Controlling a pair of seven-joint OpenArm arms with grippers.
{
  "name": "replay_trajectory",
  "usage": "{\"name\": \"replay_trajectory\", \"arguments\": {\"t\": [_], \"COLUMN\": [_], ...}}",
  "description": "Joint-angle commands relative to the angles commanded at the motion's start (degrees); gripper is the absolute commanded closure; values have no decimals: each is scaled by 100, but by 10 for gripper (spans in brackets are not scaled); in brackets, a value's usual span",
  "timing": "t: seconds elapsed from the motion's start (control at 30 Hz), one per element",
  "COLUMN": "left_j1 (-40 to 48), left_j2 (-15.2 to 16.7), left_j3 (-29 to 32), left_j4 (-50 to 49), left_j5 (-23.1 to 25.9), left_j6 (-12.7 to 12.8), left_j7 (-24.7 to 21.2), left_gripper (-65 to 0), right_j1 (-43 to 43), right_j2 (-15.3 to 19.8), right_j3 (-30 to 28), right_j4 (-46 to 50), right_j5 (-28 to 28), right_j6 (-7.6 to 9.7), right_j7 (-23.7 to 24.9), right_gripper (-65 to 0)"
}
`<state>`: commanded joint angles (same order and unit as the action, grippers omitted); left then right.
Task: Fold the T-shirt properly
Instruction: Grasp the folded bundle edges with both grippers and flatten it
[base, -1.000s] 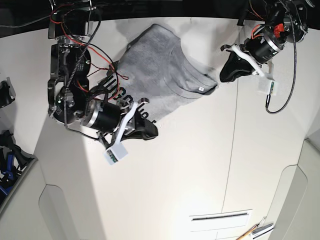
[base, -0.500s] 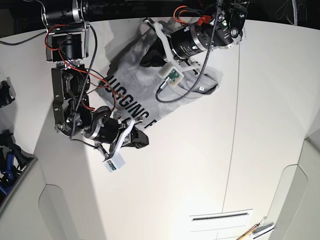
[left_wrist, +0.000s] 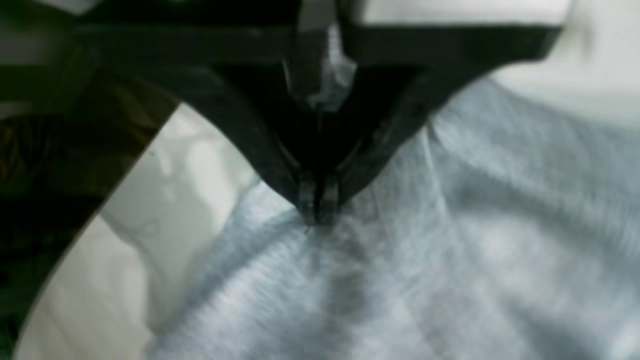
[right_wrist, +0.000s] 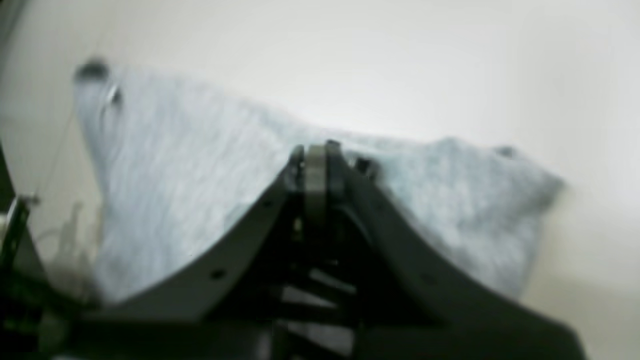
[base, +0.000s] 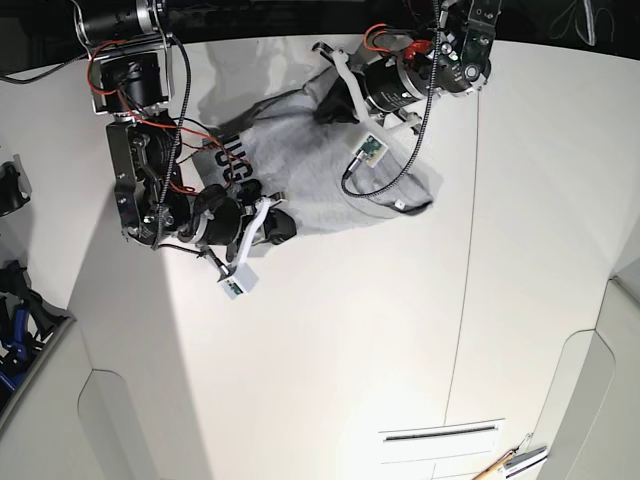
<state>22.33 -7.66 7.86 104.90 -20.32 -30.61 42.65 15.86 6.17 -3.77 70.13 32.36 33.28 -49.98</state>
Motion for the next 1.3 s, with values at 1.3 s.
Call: {"name": "replay_trajectory", "arguments": {"t": [1.3], "left_j1": [1534], "left_j2": [-586], "left_j3": [-1187], "left_j4": [1956], "left_j5": [-1991], "left_j6": [-669], "left_j7": [1362], "left_gripper": [0], "right_j1": [-1335], "right_j2": [251], "right_j3": [678], "right_j4": [1690], "right_j5": [280], "right_j6": [13], "right_j7": [70], "right_gripper": [0]}}
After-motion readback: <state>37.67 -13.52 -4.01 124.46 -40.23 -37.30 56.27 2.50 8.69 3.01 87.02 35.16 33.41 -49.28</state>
